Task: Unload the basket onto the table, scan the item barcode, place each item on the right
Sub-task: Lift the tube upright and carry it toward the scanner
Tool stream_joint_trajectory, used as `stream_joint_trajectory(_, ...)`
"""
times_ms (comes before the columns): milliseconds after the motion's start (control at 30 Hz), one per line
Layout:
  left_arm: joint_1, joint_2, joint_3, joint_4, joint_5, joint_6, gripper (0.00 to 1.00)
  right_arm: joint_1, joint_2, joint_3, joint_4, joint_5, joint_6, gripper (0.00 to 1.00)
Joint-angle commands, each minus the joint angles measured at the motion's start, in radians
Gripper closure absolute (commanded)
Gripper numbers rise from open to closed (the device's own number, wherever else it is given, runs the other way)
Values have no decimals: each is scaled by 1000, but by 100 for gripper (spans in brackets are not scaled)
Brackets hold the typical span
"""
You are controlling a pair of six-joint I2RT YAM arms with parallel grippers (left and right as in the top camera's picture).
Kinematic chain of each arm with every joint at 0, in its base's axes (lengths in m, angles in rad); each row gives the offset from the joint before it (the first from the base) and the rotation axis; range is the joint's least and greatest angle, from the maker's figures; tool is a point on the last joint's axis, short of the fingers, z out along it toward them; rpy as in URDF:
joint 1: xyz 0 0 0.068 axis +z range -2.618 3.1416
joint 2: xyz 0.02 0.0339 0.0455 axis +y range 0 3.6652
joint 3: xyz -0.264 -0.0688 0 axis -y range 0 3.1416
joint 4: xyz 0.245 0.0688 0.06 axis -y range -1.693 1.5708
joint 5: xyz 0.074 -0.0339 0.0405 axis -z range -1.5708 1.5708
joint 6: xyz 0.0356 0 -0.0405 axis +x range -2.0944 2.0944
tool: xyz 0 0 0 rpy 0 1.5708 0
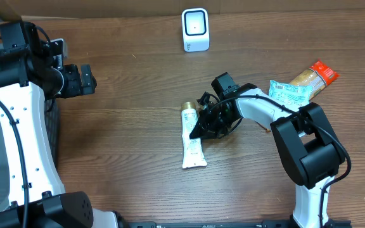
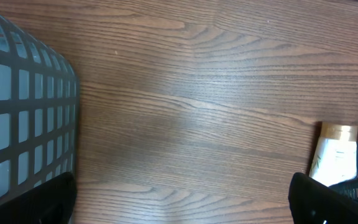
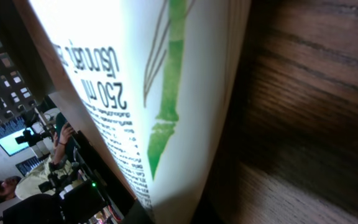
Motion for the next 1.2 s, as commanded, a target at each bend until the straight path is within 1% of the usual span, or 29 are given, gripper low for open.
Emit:
stream_joint_trajectory(0, -2, -3, 13, 4, 1, 15, 0, -2, -32, -3, 26, 73, -2, 96)
stream_joint_trajectory(200, -2, -3, 13, 4, 1, 15, 0, -16, -168, -2, 39, 76, -52, 96)
stream_joint_trajectory(467, -2, -3, 13, 4, 1, 15, 0, -69, -406, -2, -31, 77, -73, 96)
stream_joint_trajectory(600, -2, -3, 13, 4, 1, 15, 0, -71, -513, -2, -73, 77, -116, 96)
stream_joint_trajectory(800, -2, -3, 13, 4, 1, 15, 0, -71, -651, -2, -119, 85, -116, 96)
stream_joint_trajectory(933, -2, -3, 13, 4, 1, 15, 0, -71, -708, -2, -138, 104, -116, 96)
stream_joint_trajectory(1167, -2, -3, 13, 4, 1, 15, 0, -71, -724, -2, -148, 102, -114, 96)
